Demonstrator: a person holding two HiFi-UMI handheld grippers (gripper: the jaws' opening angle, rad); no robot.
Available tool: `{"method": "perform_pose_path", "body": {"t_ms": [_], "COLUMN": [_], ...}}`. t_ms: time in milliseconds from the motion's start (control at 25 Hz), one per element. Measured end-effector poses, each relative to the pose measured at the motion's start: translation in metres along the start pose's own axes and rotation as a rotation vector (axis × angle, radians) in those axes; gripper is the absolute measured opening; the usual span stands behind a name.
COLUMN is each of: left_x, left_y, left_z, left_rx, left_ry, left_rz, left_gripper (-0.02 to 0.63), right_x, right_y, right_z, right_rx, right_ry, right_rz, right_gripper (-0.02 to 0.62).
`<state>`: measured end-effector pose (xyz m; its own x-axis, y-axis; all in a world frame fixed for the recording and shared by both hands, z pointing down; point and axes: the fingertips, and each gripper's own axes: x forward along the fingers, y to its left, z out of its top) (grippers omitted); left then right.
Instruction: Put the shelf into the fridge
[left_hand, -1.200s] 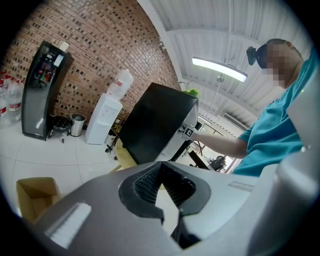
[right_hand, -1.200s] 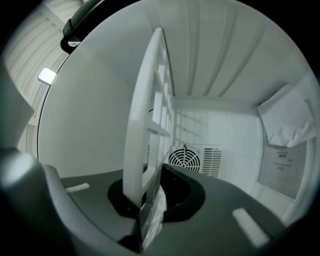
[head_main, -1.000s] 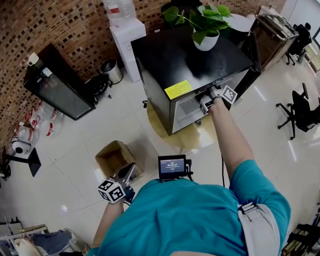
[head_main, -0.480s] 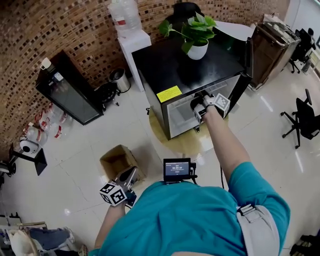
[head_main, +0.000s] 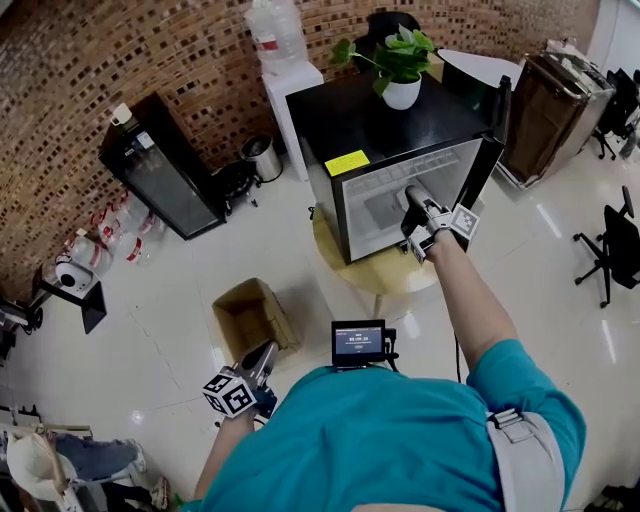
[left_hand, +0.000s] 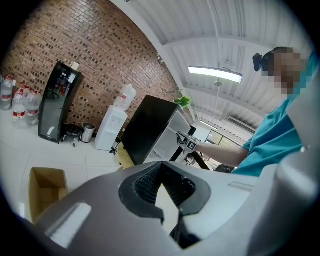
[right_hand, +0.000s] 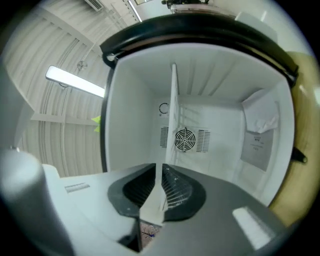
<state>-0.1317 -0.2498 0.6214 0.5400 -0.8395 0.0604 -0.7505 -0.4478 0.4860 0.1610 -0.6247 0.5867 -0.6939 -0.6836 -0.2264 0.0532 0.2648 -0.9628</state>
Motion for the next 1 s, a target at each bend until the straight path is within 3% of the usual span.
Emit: {"method": "perform_pose_path", "body": {"t_ms": [160, 320, 600, 760, 1000], "left_x": [-0.055, -0.122, -0.247, -0.281, -0.304], "left_y": [-0.026, -0.051, -0.061, -0.078, -0.159], "left_z": [0.012, 0.012, 0.009, 0.01, -0.008], "left_rx": [0.012, 0.045, -0.003, 0.009, 0.042], "left_ry": [-0.022, 0.016, 0.029, 0.001, -0.01], "left_rz": [-0.068, -0.141, -0.134, -0.13, -0.132], "left_gripper": [0.002, 0.002, 0.002, 0.002, 0.002], "right_x": [-0.063, -0.127, -0.202, -0.235, -0.301], "right_y": [0.054, 0.101, 0.167, 0.193, 0.237], "right_z": [-0.055, -0.125, -0.251, -0.288, -0.309], "right_rx": [-0.066, -0.121, -0.201, -0.25, -0.27], "right_ry": [0.012, 0.006, 0.053, 0.096, 0.143], "right_rz": [0.008, -0.012, -0.021, -0.014, 0.066], "right_gripper": [0.015, 0.009, 0.006, 0.006, 0.006]}}
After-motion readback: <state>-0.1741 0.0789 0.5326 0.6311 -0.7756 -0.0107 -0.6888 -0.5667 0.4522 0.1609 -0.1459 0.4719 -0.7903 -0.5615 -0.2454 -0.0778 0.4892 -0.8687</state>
